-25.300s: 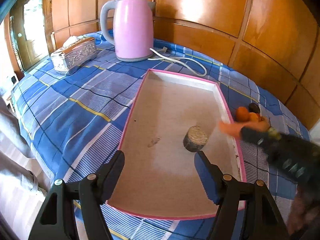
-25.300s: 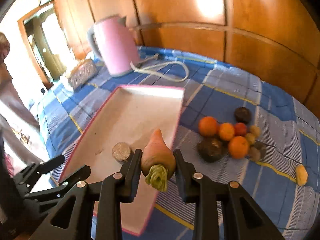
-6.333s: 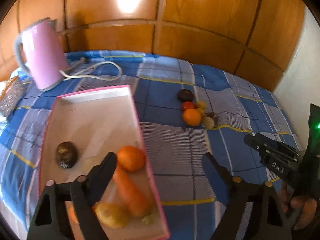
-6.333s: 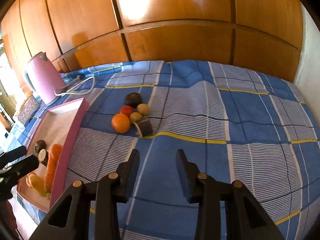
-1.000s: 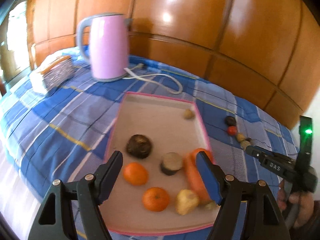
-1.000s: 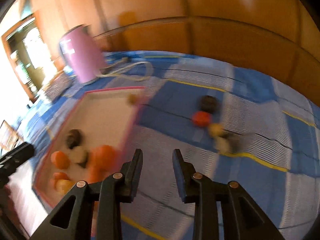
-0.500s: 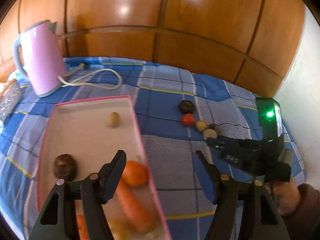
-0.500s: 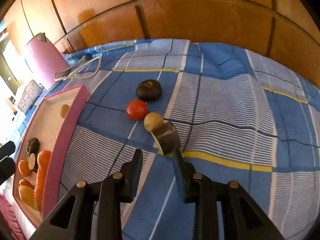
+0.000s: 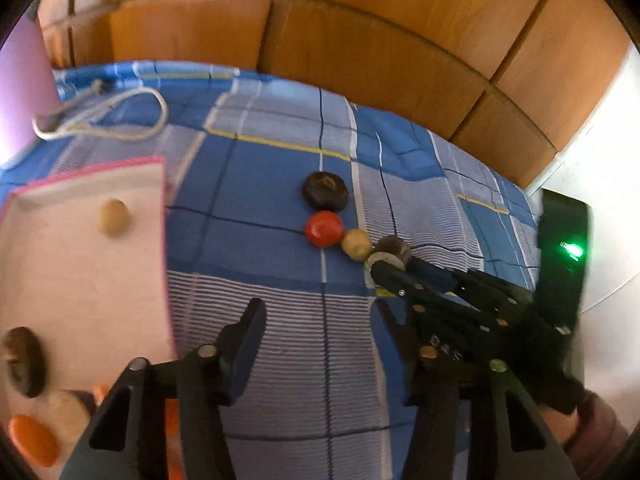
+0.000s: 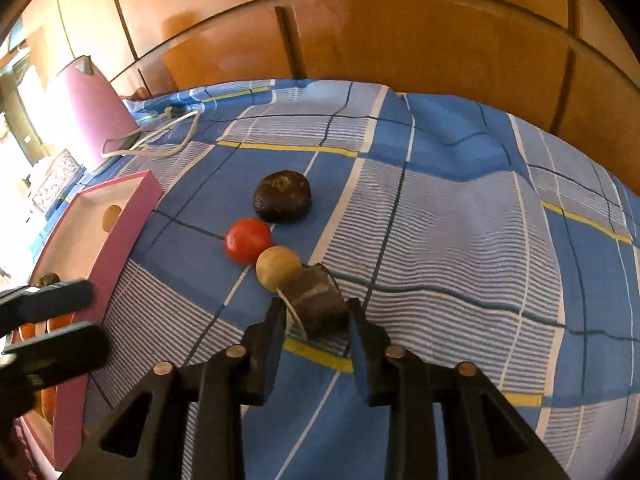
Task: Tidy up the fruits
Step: 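Grasp the red tomato with the left gripper while the right gripper grasps the dark root slice, then place the tomato in the tray with the left gripper while the right gripper places the root slice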
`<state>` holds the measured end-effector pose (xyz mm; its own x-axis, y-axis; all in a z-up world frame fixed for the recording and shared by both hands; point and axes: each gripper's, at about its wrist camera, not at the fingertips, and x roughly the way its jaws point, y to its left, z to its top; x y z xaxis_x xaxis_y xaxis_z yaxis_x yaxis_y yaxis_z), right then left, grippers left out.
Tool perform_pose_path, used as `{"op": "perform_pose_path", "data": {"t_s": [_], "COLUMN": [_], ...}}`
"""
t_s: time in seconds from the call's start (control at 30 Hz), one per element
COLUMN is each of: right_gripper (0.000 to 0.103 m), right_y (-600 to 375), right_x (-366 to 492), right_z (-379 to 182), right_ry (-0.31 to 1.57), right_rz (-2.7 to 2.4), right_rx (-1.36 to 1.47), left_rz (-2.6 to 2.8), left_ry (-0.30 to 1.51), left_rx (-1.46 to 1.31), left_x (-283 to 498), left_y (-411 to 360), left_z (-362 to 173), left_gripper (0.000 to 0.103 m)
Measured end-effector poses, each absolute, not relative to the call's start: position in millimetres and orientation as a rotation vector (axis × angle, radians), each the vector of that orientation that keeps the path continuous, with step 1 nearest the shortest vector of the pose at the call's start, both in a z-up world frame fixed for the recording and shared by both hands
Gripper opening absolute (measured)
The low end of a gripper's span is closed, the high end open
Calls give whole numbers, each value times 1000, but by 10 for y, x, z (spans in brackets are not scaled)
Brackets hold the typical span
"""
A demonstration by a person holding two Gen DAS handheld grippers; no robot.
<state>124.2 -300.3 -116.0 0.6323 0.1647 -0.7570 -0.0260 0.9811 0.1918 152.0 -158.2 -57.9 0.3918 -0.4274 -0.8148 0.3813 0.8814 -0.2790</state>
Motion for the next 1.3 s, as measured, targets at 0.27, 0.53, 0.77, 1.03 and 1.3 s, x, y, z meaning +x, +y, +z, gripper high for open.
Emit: {"op": "perform_pose_path", "data": {"t_s": [0.27,0.53,0.77,1.03,1.3], "right_gripper": [27,27,27,27,27], "right_y": [-3370,-3472,-3448,-3278,-2841], "right_x": [1034,930,900,784,650], "right_z": [-1047,-1023,-1001,-847,-711], "right_ry": [830,813,809,790,786], "right_rz": [82,92,100,115,185], "right_rx": [216,236,251,241,207], "left_rz": [-474,-444,-451,-411,-301], "left_ry": [1086,1074,1079,971,891], "left_rx": [-90,-127,-78,-78,-52], "left_x": [1871,2237,2233,1751,1240], "left_y": [-1806,-1947,-1984,-1609,-976], "left_z": [-768,-823,-920,-479,-156], "left_gripper": [47,40,28,28,28]}}
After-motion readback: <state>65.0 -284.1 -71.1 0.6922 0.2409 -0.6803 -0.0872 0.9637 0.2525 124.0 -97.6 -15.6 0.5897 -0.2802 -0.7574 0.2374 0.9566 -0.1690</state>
